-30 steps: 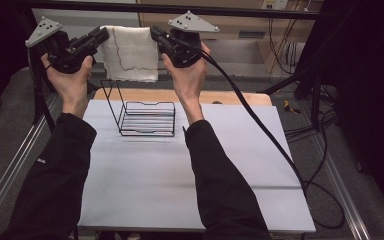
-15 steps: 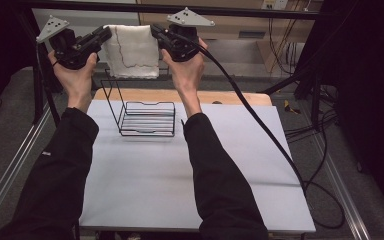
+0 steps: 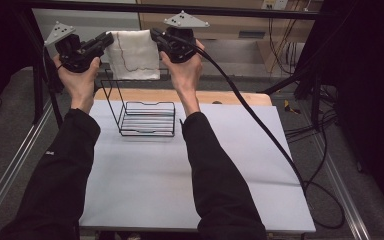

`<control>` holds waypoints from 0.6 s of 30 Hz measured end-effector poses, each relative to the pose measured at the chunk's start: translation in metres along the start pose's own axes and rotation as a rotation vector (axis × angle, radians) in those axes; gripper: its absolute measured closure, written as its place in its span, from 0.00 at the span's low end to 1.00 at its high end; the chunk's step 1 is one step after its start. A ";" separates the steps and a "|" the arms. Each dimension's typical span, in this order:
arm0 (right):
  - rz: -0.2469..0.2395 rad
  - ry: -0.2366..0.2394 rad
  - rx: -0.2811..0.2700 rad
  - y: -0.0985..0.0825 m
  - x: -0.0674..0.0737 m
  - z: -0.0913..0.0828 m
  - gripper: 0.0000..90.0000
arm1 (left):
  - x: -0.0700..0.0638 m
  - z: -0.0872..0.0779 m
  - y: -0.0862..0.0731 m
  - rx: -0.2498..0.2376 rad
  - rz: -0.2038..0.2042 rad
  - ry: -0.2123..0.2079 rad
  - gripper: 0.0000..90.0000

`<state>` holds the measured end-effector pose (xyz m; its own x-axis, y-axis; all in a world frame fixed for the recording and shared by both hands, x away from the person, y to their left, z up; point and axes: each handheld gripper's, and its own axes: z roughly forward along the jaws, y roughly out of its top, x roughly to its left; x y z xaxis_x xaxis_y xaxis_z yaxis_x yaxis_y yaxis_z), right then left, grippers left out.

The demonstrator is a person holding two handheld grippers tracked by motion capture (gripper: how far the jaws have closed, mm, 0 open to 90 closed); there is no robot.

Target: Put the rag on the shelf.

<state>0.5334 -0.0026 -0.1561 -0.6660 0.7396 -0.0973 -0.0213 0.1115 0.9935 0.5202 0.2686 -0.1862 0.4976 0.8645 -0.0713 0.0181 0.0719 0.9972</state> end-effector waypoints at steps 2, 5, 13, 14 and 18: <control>-0.007 0.000 0.012 -0.002 0.002 0.000 0.96 | 0.001 -0.002 -0.003 0.009 0.005 -0.002 0.92; 0.006 0.003 0.018 -0.008 0.003 -0.001 0.96 | 0.001 -0.004 -0.009 0.016 0.007 -0.006 0.92; 0.022 0.012 0.053 -0.027 0.007 -0.003 0.96 | -0.001 -0.010 -0.021 0.049 0.019 -0.010 0.92; 0.024 0.014 0.056 -0.029 0.007 -0.003 0.96 | -0.002 -0.011 -0.026 0.059 0.020 -0.012 0.92; 0.027 0.016 0.067 -0.035 0.009 -0.005 0.96 | -0.003 -0.012 -0.030 0.072 0.020 -0.016 0.92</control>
<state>0.5248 -0.0035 -0.1915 -0.6772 0.7325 -0.0694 0.0461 0.1363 0.9896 0.5079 0.2702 -0.2164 0.5121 0.8574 -0.0514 0.0696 0.0182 0.9974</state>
